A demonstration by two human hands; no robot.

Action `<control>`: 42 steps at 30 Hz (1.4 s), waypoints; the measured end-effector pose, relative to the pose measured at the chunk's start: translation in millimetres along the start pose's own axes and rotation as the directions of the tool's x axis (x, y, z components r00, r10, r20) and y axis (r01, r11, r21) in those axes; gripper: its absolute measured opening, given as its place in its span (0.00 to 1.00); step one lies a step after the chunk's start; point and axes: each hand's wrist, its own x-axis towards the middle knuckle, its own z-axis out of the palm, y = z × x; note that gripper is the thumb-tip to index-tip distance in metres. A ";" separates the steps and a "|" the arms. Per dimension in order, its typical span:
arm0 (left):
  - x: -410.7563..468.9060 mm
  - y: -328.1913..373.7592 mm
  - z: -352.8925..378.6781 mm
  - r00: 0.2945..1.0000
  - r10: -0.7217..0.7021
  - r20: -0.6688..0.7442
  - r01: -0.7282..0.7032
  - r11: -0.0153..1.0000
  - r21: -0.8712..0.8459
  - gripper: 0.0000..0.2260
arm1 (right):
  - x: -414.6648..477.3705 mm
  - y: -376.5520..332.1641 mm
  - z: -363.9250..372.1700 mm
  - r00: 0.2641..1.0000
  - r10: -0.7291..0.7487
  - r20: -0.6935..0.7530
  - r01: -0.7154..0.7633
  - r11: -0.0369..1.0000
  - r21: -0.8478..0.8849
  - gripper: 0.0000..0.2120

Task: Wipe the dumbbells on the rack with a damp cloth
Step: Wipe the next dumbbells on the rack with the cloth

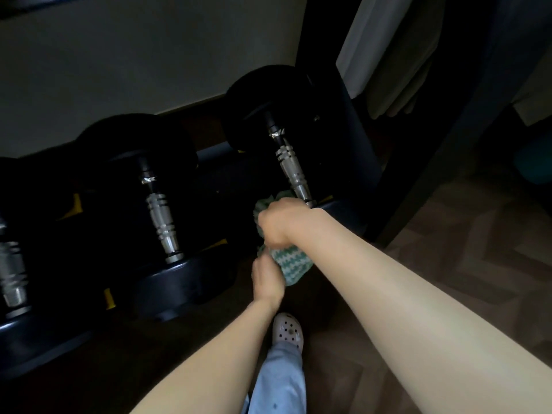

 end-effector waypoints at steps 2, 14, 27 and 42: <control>-4.5 7.1 -4.6 0.996 -0.063 0.062 0.076 0.966 -0.249 0.05 | -1.4 2.7 2.2 0.998 -0.026 -0.056 0.026 1.000 0.003 0.15; -46.8 48.5 -40.2 0.957 -0.278 0.085 0.261 0.688 -0.677 0.07 | -52.3 34.4 25.2 0.918 -0.015 -0.397 0.092 0.980 0.176 0.17; -94.3 94.9 -45.9 0.944 0.297 -0.144 -0.283 0.953 0.108 0.14 | -93.2 55.0 86.0 0.709 0.284 -0.646 0.089 0.872 0.481 0.31; -76.0 72.6 -85.5 0.995 0.065 -0.076 -0.051 0.983 0.175 0.06 | -98.6 -37.8 115.5 0.801 0.593 -0.084 -0.127 0.305 0.944 0.10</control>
